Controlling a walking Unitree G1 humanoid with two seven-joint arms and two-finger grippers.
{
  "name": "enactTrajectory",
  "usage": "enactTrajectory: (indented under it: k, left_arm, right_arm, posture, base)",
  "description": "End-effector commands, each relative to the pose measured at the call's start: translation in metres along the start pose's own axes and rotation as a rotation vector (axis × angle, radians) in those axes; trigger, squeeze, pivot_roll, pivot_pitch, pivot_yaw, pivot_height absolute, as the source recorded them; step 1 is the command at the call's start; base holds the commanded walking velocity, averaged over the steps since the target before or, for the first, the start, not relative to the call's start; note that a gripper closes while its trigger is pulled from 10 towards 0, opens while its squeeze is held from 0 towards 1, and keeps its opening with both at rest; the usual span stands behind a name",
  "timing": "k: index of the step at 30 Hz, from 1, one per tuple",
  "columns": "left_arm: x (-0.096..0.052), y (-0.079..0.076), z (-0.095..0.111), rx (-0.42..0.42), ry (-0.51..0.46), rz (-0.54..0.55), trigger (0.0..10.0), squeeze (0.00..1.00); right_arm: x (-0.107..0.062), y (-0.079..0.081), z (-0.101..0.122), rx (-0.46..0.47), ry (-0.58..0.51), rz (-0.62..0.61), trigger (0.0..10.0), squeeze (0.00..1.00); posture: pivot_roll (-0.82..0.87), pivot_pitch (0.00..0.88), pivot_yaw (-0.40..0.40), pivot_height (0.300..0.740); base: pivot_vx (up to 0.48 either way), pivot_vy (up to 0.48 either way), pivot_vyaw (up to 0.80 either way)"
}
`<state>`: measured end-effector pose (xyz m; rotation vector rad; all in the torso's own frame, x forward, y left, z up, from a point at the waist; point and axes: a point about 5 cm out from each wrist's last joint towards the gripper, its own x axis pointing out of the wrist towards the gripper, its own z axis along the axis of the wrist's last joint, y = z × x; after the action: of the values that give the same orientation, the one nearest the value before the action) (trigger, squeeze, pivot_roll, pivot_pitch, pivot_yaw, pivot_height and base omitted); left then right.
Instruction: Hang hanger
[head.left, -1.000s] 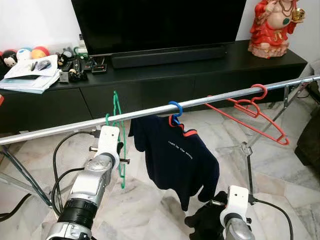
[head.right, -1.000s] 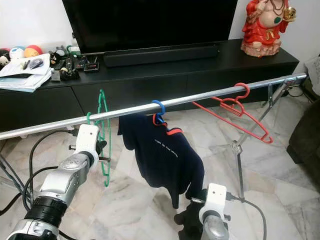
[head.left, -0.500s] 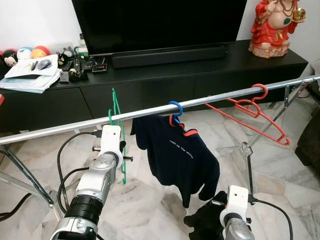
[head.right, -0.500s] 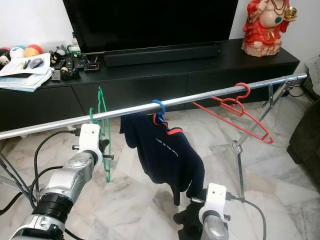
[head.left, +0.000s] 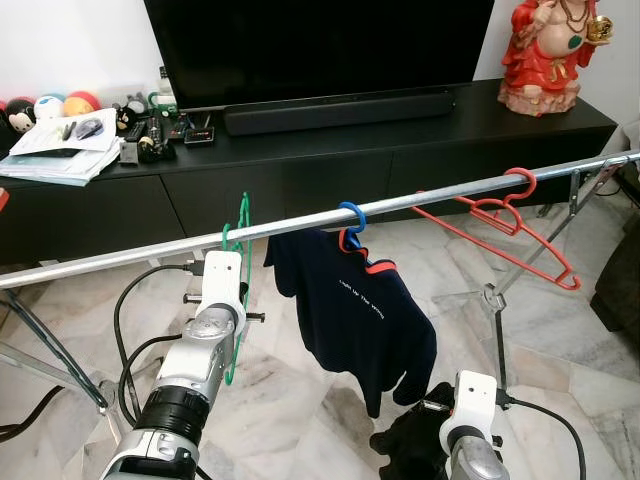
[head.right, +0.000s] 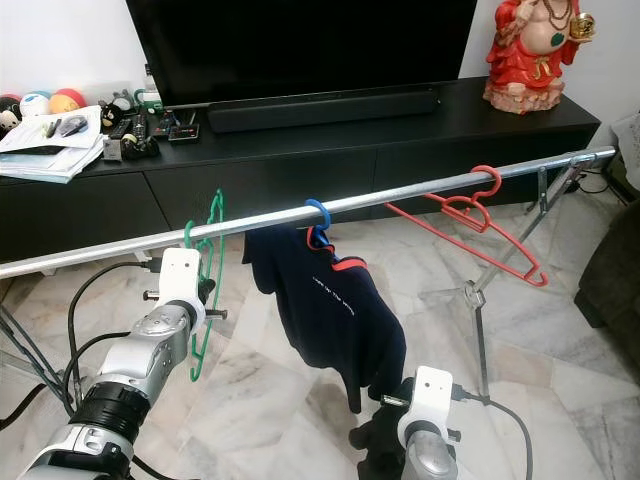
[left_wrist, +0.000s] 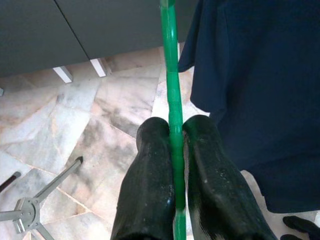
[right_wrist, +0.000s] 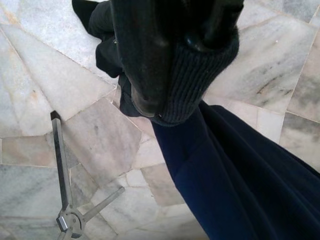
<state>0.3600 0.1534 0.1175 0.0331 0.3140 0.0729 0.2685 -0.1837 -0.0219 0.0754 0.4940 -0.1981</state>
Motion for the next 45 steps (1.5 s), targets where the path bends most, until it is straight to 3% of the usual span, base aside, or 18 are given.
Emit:
enactTrajectory:
  k: [1,2,3,4,7,8,10,11,12,14,15,16,17,32,39,45]
  left_arm:
    - [0.000,0.003,-0.002,0.000,-0.010,0.003,9.3,0.00]
    - [0.000,0.001,-0.001,-0.008,-0.020,-0.006,2.2,0.00]
    - [0.000,0.001,-0.001,-0.008,-0.020,-0.006,2.2,0.00]
    - [0.000,0.000,-0.001,-0.008,-0.023,-0.012,0.0,0.00]
    - [0.000,-0.002,0.000,-0.008,-0.026,-0.016,0.0,0.00]
    - [0.000,-0.003,0.001,-0.009,-0.027,-0.017,2.8,0.00]
    - [0.000,-0.003,0.001,-0.009,-0.028,-0.016,2.8,0.00]
    - [0.001,-0.003,0.001,-0.008,-0.028,-0.014,8.9,0.00]
    - [0.001,-0.003,0.000,-0.008,-0.027,-0.013,10.0,0.00]
    - [0.002,-0.004,-0.002,-0.005,-0.024,-0.011,10.0,0.00]
    - [0.002,-0.004,-0.002,-0.002,-0.024,-0.009,8.1,0.00]
    - [0.002,-0.004,-0.002,-0.001,-0.024,-0.005,0.7,0.00]
    - [0.002,-0.004,-0.003,-0.004,-0.024,-0.002,0.0,0.00]
    - [0.000,0.004,-0.001,-0.008,-0.076,-0.001,0.0,0.00]
    - [-0.009,0.012,0.001,0.065,-0.168,-0.061,0.0,0.00]
    - [-0.023,0.028,-0.014,0.146,-0.182,-0.092,0.0,0.00]
  right_arm:
    - [0.001,0.004,0.003,-0.001,-0.010,0.011,10.0,0.00]
    - [0.001,0.004,0.003,-0.001,-0.010,0.011,10.0,0.00]
    - [0.001,0.004,0.003,-0.001,-0.010,0.011,10.0,0.00]
    - [0.001,0.004,0.003,-0.001,-0.011,0.011,10.0,0.00]
    - [0.001,0.004,0.003,-0.001,-0.011,0.012,10.0,0.00]
    - [0.001,0.004,0.003,-0.001,-0.010,0.012,10.0,0.00]
    - [0.001,0.004,0.003,-0.002,-0.010,0.011,10.0,0.00]
    - [0.001,0.004,0.003,-0.002,-0.010,0.011,10.0,0.00]
    - [0.001,0.004,0.003,-0.002,-0.010,0.011,10.0,0.00]
    - [0.001,0.004,0.003,-0.002,-0.010,0.011,10.0,0.00]
    - [0.001,0.004,0.003,-0.002,-0.010,0.011,10.0,0.00]
    - [0.001,0.004,0.003,-0.001,-0.010,0.011,10.0,0.00]
    - [0.001,0.005,0.003,-0.001,-0.011,0.011,10.0,0.00]
    - [0.001,0.004,0.004,0.000,-0.013,0.011,10.0,0.00]
    - [0.001,0.002,0.004,-0.004,-0.015,0.007,10.0,0.00]
    - [0.000,0.000,0.002,-0.009,-0.011,0.008,10.0,0.00]
  posture:
    - [0.04,0.101,0.074,0.740]
    - [0.04,0.101,0.074,0.740]
    - [0.04,0.101,0.074,0.740]
    - [0.04,0.101,0.074,0.740]
    - [0.03,0.101,0.073,0.740]
    - [0.03,0.101,0.073,0.740]
    - [0.03,0.101,0.073,0.740]
    - [0.03,0.101,0.073,0.740]
    - [0.03,0.100,0.074,0.740]
    - [0.03,0.100,0.074,0.740]
    - [0.03,0.098,0.075,0.740]
    - [0.03,0.098,0.075,0.740]
    - [0.03,0.098,0.075,0.740]
    - [0.03,0.094,0.076,0.740]
    - [0.03,0.095,0.073,0.740]
    - [0.04,0.099,0.069,0.740]
  base:
    - [0.000,0.000,0.00]
    - [0.000,0.000,0.00]
    - [0.000,0.000,0.00]
    - [0.000,0.000,0.00]
    - [0.000,0.000,0.00]
    - [0.000,0.000,0.00]
    - [0.000,0.000,0.00]
    - [0.000,0.000,0.00]
    - [0.000,0.000,0.00]
    - [0.000,0.000,0.00]
    - [0.000,0.000,0.00]
    - [0.000,0.000,0.00]
    - [0.000,0.000,0.00]
    - [0.000,0.000,0.00]
    - [0.000,0.000,0.00]
    - [0.000,0.000,0.00]
